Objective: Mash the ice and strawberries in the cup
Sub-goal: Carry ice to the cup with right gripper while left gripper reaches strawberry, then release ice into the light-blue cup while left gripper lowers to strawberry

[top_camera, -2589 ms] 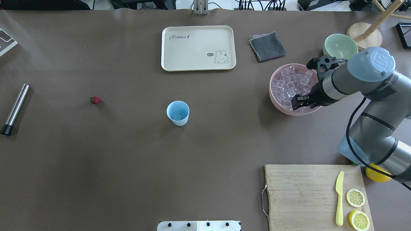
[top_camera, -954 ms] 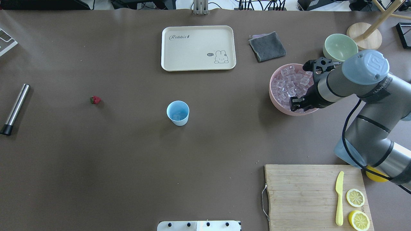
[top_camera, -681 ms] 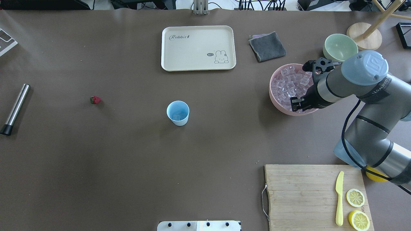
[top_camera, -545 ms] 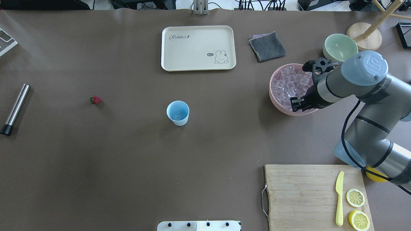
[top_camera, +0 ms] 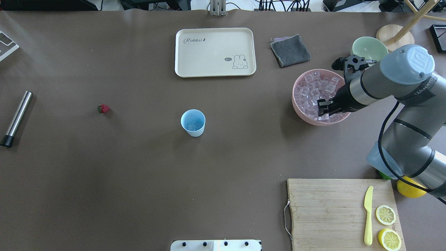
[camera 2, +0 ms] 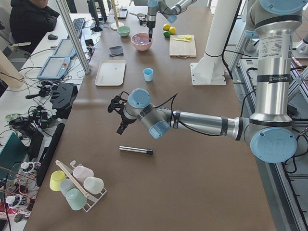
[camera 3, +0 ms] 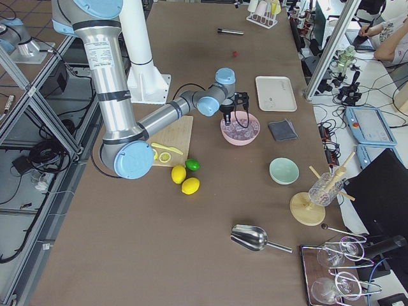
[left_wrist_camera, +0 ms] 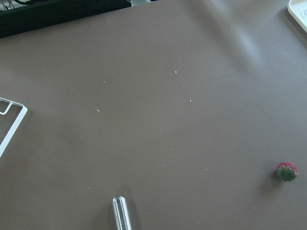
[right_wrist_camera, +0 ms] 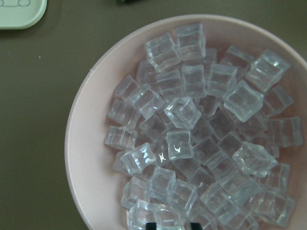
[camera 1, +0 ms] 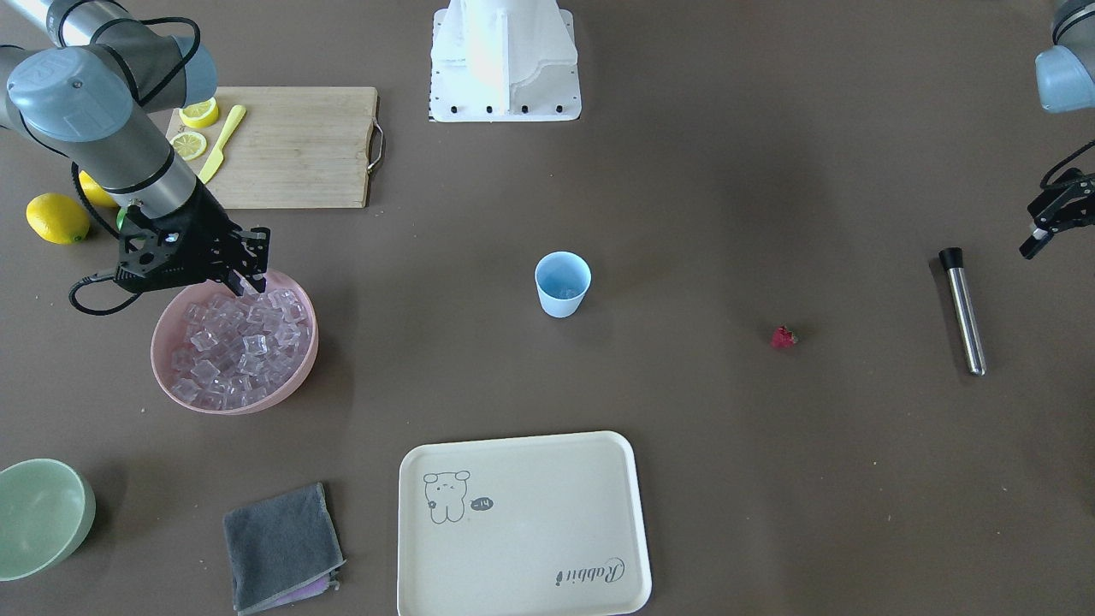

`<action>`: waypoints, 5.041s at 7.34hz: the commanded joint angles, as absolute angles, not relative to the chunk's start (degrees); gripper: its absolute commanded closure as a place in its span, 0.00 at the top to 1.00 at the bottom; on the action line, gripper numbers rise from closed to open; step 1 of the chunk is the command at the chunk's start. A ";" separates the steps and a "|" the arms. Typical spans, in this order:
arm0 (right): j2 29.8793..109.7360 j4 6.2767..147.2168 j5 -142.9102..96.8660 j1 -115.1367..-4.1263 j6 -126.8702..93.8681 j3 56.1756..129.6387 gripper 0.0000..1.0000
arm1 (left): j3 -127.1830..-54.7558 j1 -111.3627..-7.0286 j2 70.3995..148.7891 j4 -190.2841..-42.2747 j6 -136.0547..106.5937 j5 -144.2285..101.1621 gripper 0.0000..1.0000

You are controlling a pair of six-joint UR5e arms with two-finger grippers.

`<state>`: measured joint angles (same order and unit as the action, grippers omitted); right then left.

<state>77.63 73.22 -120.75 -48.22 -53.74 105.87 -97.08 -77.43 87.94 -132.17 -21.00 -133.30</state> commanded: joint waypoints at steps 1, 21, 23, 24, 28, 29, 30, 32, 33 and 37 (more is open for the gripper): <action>76.74 74.52 -130.73 -57.00 -52.04 106.96 0.13 | -97.29 -76.47 89.02 -132.10 -22.84 -133.33 0.98; 30.86 96.59 -99.40 -29.88 -82.53 83.25 0.13 | -83.67 -46.49 108.19 -127.71 -40.52 -109.95 0.98; 31.20 91.27 -98.18 -29.01 -83.23 80.44 0.14 | -82.71 -46.41 108.89 -127.71 -40.25 -109.86 0.98; 31.38 90.97 -98.17 -29.00 -83.23 80.33 0.16 | -82.44 -46.32 109.16 -127.71 -40.51 -109.95 0.98; 31.55 90.88 -96.15 -26.72 -83.32 80.24 0.20 | -82.53 -46.41 109.16 -127.71 -40.17 -109.95 0.97; 31.64 90.88 -96.15 -26.72 -83.23 80.24 0.26 | -82.53 -46.32 109.25 -127.71 -40.34 -109.95 0.97; 32.16 90.88 -96.07 -26.81 -83.23 80.16 0.23 | -82.70 -46.32 109.25 -127.71 -40.60 -109.95 0.97; 32.61 90.79 -96.06 -26.98 -83.23 80.33 0.23 | -82.97 -46.23 108.46 -127.71 -40.78 -109.95 0.95; 32.52 90.79 -96.06 -26.98 -83.32 80.33 0.23 | -83.06 -46.23 108.28 -127.71 -40.78 -109.95 0.95; 32.87 90.79 -95.80 -27.60 -83.14 80.16 0.50 | -83.93 -46.23 107.31 -127.71 -41.31 -109.95 0.95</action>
